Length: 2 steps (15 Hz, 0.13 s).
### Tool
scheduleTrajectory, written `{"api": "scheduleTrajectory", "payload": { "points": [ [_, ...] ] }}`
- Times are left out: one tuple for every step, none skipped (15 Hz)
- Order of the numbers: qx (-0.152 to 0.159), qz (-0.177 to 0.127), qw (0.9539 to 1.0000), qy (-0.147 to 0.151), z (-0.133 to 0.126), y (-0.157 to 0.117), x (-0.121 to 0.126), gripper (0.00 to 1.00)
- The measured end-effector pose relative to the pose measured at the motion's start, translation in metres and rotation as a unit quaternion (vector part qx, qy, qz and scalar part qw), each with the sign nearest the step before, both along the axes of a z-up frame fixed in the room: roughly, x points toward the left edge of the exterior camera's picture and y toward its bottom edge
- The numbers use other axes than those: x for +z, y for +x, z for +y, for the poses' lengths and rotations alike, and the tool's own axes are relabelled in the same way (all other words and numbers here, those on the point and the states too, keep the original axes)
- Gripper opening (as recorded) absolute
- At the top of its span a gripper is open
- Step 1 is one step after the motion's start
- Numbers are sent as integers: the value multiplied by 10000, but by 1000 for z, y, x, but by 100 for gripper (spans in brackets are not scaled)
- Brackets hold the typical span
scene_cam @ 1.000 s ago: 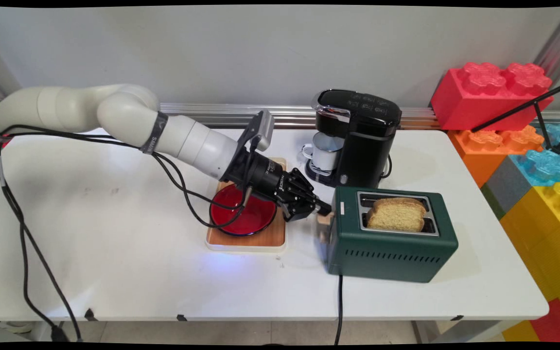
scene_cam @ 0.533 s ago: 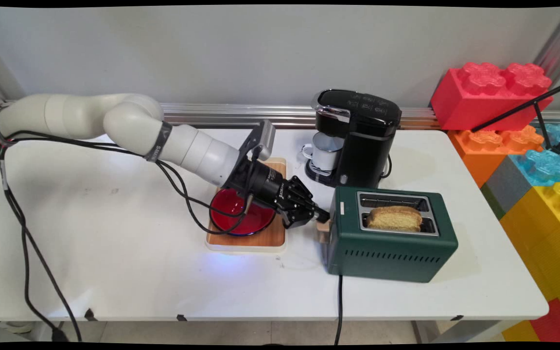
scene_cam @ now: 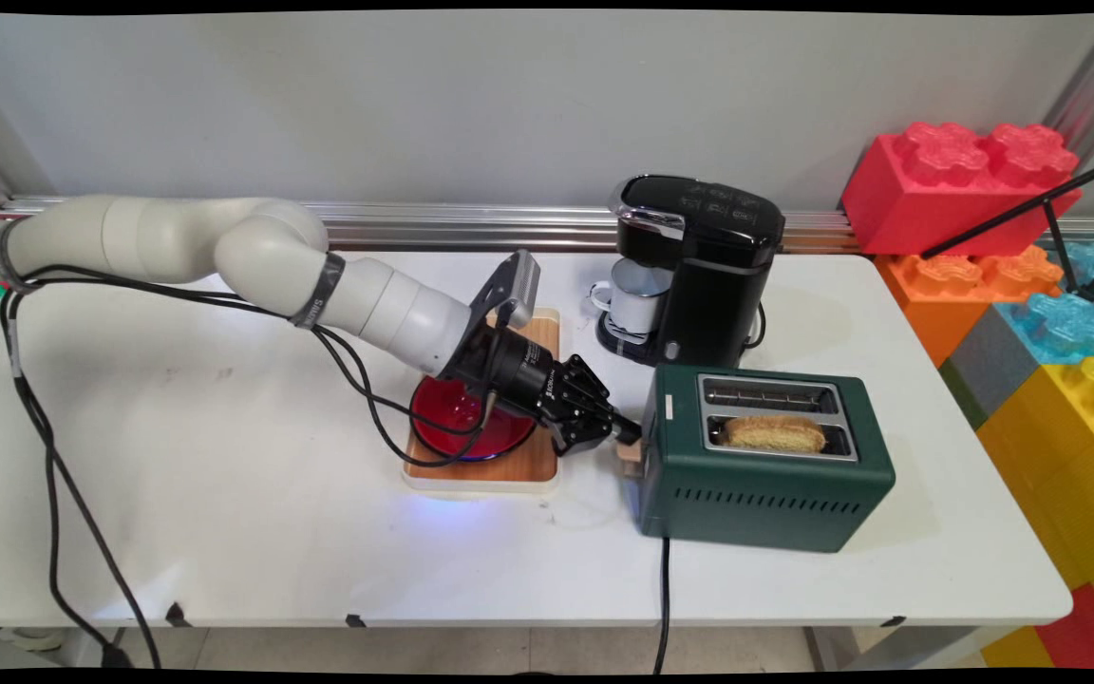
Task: Press the toaster switch
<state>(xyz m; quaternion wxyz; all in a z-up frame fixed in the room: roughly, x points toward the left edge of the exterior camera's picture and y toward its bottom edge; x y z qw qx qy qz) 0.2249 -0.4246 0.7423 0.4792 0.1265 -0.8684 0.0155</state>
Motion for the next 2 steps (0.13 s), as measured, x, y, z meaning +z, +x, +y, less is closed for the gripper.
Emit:
{"api": "scheduleTrajectory", "payload": {
  "points": [
    [3, -5, 10000, 3, 0, 0, -2, 0],
    [5, -11, 10000, 5, -1, 0, -3, 0]
  ]
}}
